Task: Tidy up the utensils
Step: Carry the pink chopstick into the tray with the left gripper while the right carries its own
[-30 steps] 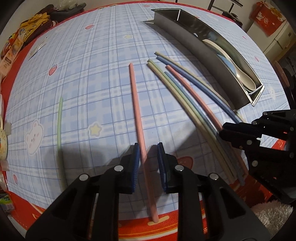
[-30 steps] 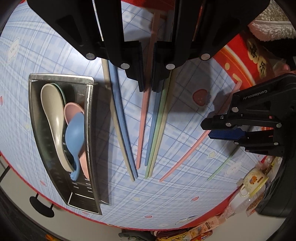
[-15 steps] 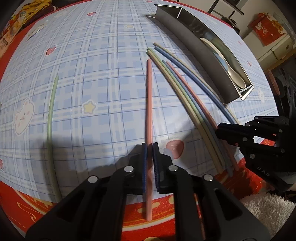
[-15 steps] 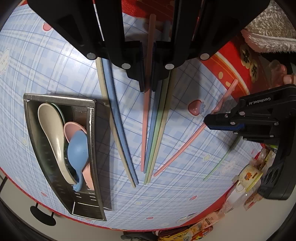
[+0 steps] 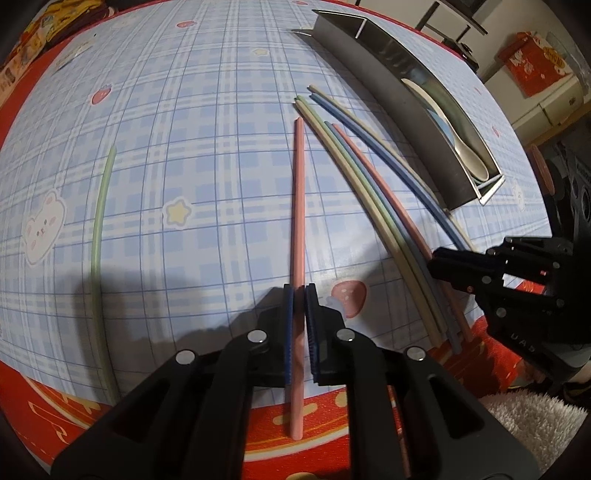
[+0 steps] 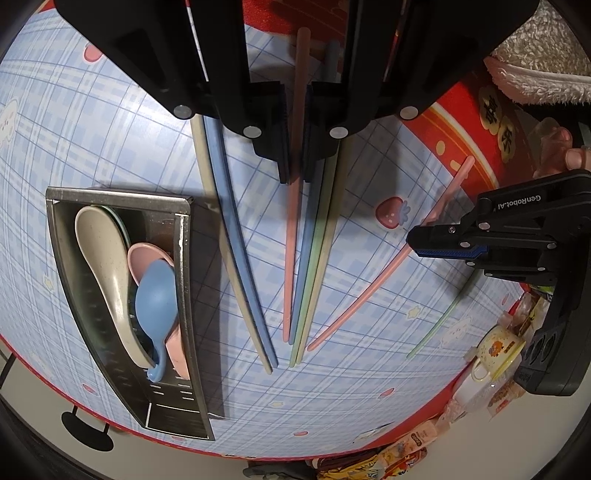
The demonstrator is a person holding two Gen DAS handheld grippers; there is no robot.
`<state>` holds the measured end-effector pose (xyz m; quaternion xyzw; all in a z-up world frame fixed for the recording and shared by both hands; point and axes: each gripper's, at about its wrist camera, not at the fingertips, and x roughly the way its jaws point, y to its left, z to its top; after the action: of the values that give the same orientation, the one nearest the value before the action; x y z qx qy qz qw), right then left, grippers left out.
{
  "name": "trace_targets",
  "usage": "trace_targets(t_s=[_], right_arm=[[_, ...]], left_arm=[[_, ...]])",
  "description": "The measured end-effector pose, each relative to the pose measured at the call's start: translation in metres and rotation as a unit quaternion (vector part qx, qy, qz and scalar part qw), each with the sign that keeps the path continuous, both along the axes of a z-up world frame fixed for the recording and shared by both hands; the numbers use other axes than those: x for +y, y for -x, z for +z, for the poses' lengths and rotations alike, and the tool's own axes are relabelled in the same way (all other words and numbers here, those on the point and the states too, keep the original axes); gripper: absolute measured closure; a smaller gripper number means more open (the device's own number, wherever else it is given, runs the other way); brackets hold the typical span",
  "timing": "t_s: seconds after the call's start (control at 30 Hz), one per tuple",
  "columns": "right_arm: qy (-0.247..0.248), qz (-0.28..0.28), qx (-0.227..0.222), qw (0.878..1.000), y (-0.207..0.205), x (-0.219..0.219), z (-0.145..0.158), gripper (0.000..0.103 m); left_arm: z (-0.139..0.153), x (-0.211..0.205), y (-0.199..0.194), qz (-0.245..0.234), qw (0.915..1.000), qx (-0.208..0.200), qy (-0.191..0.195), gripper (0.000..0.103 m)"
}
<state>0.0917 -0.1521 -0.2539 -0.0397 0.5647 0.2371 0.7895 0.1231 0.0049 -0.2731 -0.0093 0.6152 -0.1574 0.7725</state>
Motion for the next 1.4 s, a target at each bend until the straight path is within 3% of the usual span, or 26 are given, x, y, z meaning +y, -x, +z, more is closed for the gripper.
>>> trace_targets(t_s=[0.13, 0.4, 0.57, 1.1, 1.4], right_arm=[[-0.026, -0.015, 0.012, 0.999, 0.003, -0.009, 0.003, 0.097], [-0.086, -0.054, -0.029, 0.994, 0.007, -0.039, 0.035, 0.097], [-0.106, -0.076, -0.044, 0.991, 0.009, -0.057, 0.045, 0.097], [-0.127, -0.142, -0.05, 0.98, -0.021, -0.114, 0.057, 0.097], [-0.085, -0.135, -0.051, 0.986, -0.075, -0.128, 0.063, 0.097]], left_arm=[[0.0, 0.013, 0.0, 0.028, 0.9984, 0.023, 0.044, 0.093], [0.031, 0.027, -0.004, 0.053, 0.9935, -0.009, 0.101, 0.093], [0.045, 0.022, -0.007, 0.06, 0.9898, -0.008, 0.129, 0.093], [0.073, -0.035, -0.044, 0.072, 0.9769, 0.005, 0.201, 0.093], [0.048, -0.072, -0.077, 0.132, 0.9596, 0.037, 0.246, 0.093]])
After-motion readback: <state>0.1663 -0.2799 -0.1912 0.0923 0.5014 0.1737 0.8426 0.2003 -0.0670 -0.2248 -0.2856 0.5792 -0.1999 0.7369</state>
